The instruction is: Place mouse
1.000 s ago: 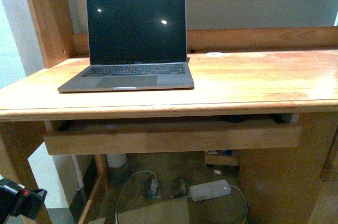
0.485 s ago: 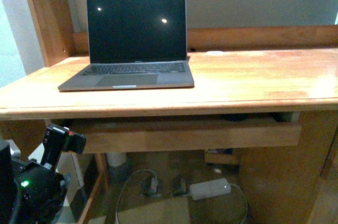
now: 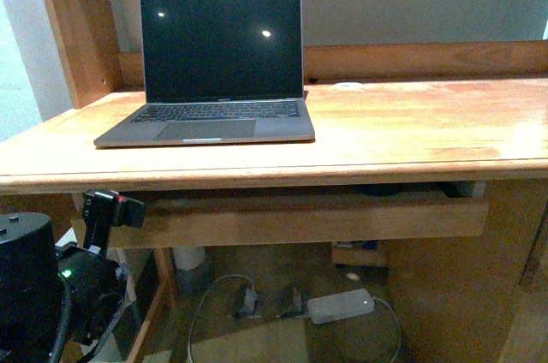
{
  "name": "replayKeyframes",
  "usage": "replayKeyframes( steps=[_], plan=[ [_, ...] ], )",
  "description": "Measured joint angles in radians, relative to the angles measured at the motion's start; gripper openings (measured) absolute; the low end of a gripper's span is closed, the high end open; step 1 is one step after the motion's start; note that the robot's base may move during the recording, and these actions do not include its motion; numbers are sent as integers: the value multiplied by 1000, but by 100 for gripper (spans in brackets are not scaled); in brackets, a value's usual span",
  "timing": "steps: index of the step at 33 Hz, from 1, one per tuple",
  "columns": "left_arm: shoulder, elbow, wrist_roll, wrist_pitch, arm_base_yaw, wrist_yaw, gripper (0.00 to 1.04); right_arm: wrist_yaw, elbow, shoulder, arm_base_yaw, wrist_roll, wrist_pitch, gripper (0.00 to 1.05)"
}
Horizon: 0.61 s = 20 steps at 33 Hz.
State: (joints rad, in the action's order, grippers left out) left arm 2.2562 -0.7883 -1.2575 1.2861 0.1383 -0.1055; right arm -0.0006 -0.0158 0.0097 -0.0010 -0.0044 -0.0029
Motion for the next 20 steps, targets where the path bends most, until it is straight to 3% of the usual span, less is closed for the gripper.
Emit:
replayKeyframes(
  steps=[18, 20],
  plan=[
    [113, -161, -18, 0, -42, -27, 98, 0, 0, 0, 0, 0, 0, 98],
    [132, -181, -27, 0, -48, -34, 92, 0, 0, 0, 0, 0, 0, 98]
  ],
)
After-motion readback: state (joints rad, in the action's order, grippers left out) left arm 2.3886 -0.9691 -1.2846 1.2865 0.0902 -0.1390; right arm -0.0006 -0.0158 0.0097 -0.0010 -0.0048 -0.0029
